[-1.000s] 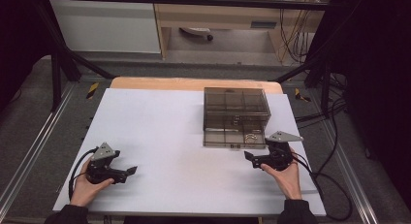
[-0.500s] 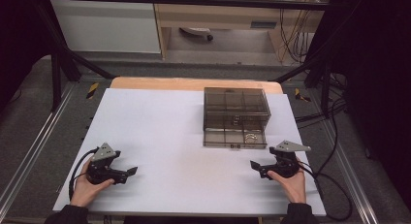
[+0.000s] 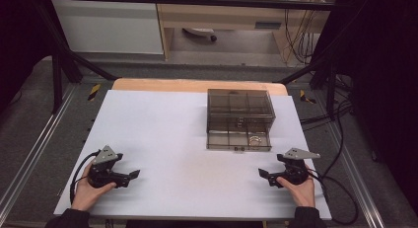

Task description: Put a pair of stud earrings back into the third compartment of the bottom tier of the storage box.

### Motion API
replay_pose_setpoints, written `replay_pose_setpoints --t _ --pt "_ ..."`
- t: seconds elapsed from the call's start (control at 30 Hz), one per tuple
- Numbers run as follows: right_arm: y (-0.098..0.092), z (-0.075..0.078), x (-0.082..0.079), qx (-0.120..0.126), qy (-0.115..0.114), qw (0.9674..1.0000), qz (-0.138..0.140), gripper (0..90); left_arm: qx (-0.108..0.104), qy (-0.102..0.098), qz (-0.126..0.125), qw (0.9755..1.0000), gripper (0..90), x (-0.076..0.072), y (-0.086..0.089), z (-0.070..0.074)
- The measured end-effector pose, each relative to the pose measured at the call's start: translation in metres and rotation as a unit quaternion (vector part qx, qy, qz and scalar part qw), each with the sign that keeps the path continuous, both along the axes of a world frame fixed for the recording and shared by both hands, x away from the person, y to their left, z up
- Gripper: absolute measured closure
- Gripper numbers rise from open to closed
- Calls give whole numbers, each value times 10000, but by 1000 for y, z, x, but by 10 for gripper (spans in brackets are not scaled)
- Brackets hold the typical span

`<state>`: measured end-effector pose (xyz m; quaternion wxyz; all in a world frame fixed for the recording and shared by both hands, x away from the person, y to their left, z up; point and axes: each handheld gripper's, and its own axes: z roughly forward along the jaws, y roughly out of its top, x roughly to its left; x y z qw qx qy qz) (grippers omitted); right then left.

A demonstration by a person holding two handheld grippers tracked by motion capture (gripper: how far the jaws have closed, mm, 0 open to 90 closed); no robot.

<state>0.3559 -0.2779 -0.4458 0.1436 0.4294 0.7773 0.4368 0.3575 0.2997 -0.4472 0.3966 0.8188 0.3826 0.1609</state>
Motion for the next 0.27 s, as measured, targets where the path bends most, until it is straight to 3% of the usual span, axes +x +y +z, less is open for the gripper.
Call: replay_pose_setpoints --t 0.27 --pt "0 -1 -1 -19 12 10000 38 7 -11 -4 2 10000 54 0 0 0"
